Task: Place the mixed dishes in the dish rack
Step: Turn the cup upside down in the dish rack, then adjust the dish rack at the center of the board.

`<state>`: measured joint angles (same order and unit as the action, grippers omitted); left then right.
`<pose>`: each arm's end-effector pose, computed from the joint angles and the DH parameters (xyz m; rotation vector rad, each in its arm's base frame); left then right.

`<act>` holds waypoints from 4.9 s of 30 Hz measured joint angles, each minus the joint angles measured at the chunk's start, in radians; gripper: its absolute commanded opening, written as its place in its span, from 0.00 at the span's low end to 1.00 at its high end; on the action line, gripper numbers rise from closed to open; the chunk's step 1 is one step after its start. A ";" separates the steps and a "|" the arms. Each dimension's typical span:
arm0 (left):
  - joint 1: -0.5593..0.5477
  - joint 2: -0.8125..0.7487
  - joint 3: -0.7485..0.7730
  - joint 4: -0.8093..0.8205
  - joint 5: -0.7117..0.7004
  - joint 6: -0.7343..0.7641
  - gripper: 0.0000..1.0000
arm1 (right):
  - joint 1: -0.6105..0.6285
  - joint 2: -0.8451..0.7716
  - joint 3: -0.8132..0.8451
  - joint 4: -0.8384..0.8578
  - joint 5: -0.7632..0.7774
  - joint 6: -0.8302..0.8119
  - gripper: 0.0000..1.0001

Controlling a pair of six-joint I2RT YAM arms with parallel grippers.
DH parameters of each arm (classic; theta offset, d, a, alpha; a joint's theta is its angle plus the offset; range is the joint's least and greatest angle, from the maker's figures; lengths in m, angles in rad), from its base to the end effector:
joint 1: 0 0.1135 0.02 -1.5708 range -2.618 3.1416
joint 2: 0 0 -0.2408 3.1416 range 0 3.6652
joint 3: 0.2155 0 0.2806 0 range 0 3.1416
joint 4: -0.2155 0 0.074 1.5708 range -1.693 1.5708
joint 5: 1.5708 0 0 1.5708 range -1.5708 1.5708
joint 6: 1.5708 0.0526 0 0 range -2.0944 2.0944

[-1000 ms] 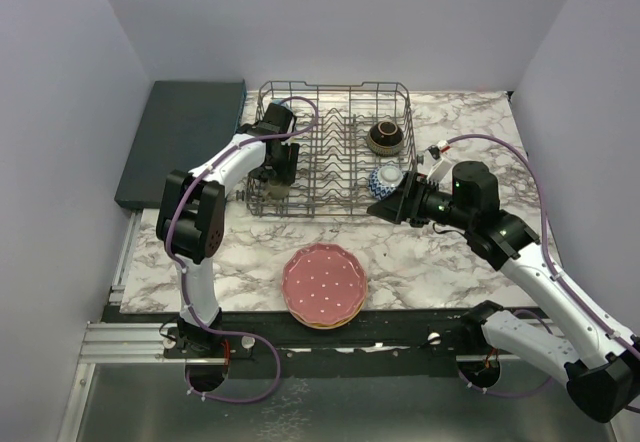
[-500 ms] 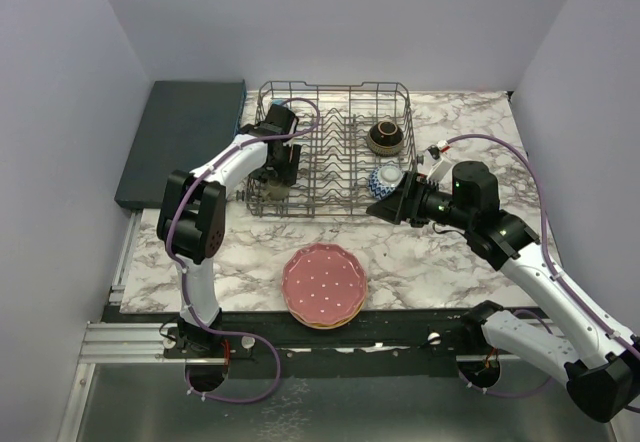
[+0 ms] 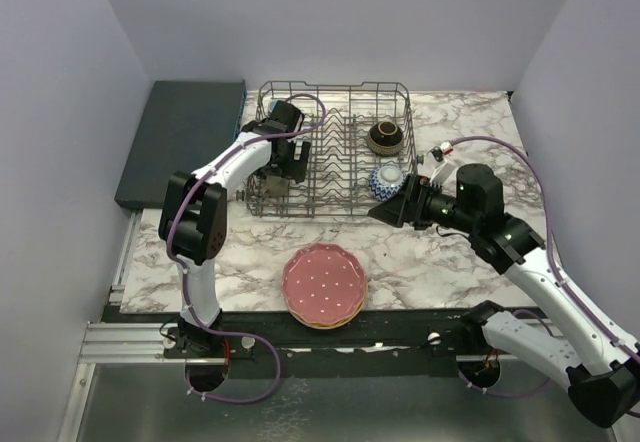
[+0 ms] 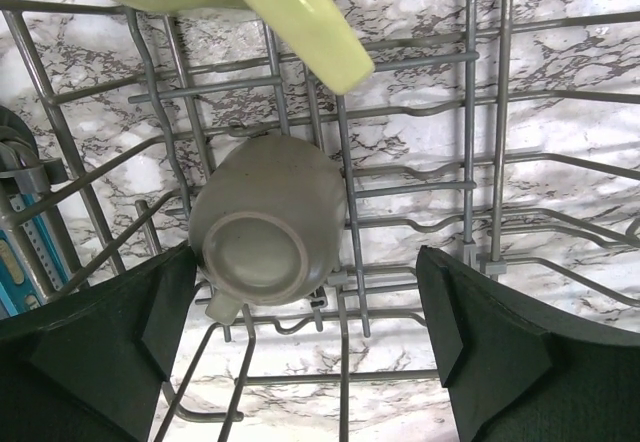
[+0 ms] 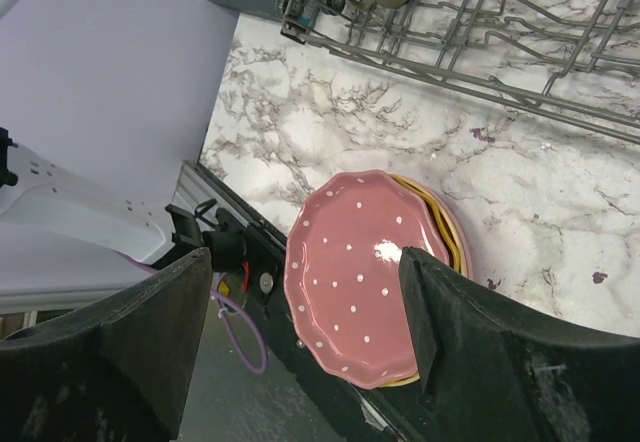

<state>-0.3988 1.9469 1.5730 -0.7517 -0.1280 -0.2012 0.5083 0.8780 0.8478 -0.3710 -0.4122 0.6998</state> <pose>0.4080 -0.1646 0.1793 0.2256 2.6701 -0.0152 0.2121 0.1423 0.3028 -0.0892 2.1347 1.1600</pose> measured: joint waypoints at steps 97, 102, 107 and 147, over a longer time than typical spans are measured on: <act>0.051 -0.623 -0.607 0.318 0.386 -0.582 0.95 | -0.257 0.794 0.557 -0.301 0.630 -0.413 0.40; 0.063 -0.591 -0.607 0.320 0.398 -0.563 0.95 | -0.286 0.823 0.568 -0.282 0.614 -0.410 0.29; 0.074 -0.566 -0.602 0.323 0.402 -0.544 0.95 | -0.328 0.866 0.624 -0.263 0.600 -0.393 0.12; 0.147 -0.410 -0.490 0.314 0.434 -0.433 0.95 | -0.352 0.880 0.492 -0.209 0.348 -0.374 0.00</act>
<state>-0.2516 1.5364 1.0832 -0.4381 0.3061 -0.6342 0.1558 1.7580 1.3396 -0.5800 -0.0643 0.3260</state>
